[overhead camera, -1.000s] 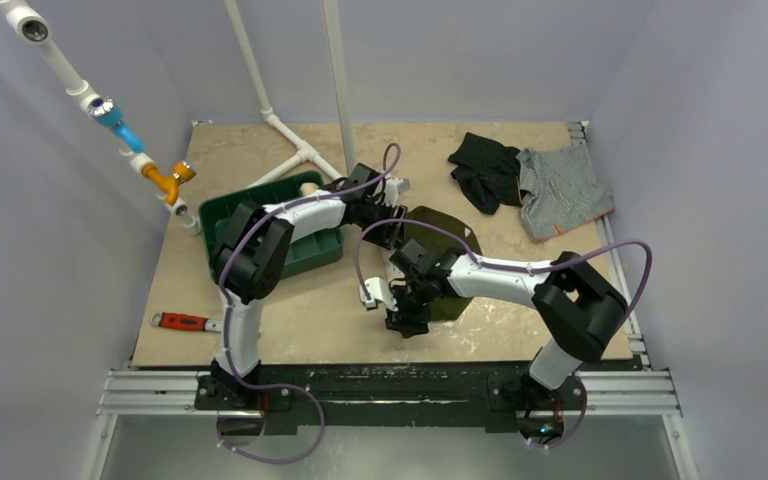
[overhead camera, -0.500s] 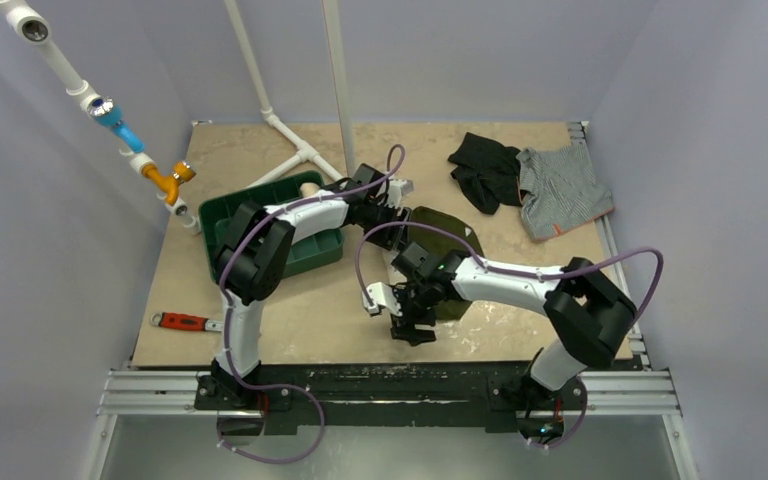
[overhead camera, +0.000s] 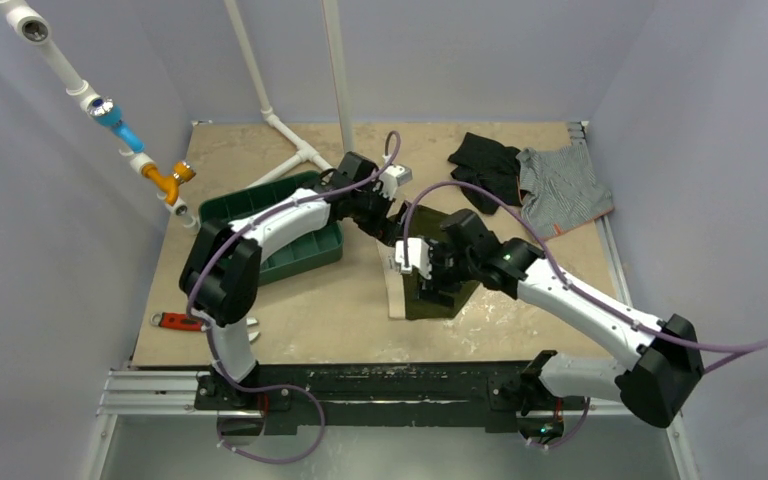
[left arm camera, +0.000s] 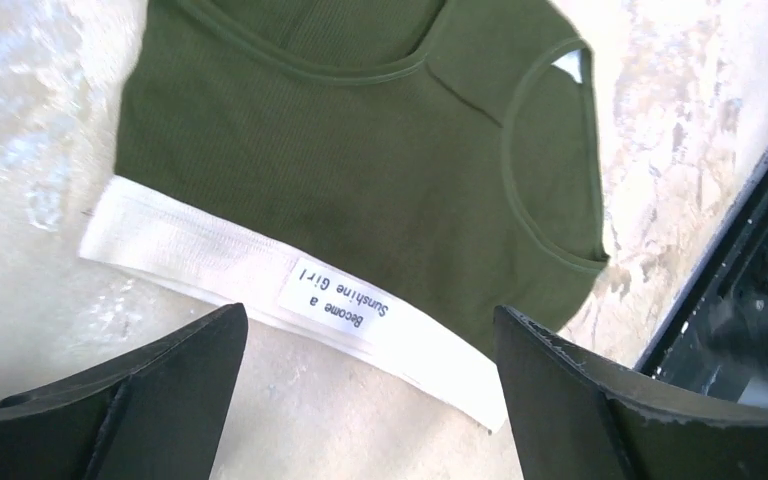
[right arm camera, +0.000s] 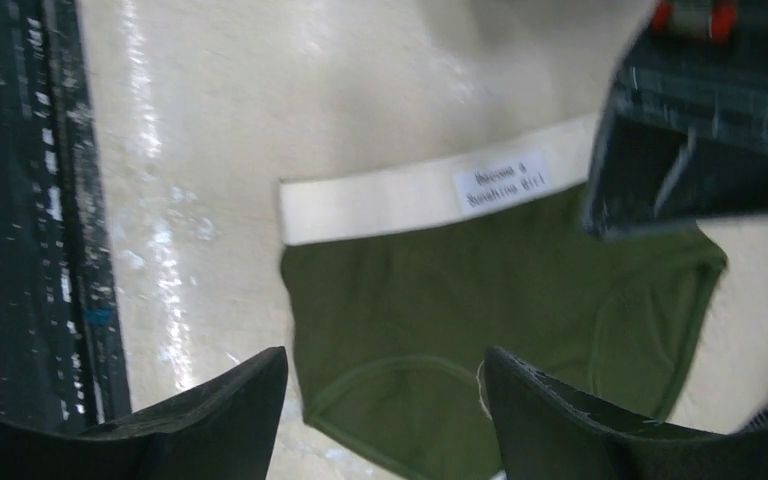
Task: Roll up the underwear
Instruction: Flatten out the underwear at the center of the board.
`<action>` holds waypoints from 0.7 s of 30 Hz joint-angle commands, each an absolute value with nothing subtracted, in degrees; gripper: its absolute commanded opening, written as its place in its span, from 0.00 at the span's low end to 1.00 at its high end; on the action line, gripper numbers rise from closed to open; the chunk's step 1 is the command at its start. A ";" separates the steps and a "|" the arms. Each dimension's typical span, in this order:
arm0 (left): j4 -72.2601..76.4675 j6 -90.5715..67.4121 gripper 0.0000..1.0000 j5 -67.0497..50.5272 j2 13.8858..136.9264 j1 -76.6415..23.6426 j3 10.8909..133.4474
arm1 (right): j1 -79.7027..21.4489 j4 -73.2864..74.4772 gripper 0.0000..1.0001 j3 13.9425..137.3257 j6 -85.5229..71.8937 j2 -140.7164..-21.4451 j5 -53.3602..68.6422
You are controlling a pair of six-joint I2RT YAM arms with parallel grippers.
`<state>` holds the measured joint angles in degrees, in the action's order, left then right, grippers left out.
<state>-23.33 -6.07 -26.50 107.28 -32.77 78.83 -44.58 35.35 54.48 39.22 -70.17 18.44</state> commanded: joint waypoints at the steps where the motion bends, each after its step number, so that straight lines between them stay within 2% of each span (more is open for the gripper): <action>1: -24.77 0.63 0.93 -26.31 99.89 -32.68 77.73 | -41.80 37.53 0.70 50.16 38.77 -65.13 14.00; 4: -25.01 4.94 0.94 -25.75 96.26 -32.64 74.98 | -41.81 37.40 0.66 46.50 38.75 -63.43 13.76; 9: -23.00 10.29 0.94 -24.17 88.47 -32.54 66.61 | -41.81 34.98 0.55 40.92 39.83 -63.93 13.22; 16: -23.55 16.44 0.92 -21.71 78.81 -32.33 58.71 | -41.84 29.48 0.48 37.87 41.02 -67.88 10.88; 21: -23.35 18.27 0.90 -21.28 76.41 -32.32 55.75 | -41.81 27.72 0.43 37.66 41.86 -70.88 10.47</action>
<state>-24.84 14.39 -22.04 78.63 -32.64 57.54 -41.69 31.59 37.76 40.38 -69.65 11.38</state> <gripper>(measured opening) 0.915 0.443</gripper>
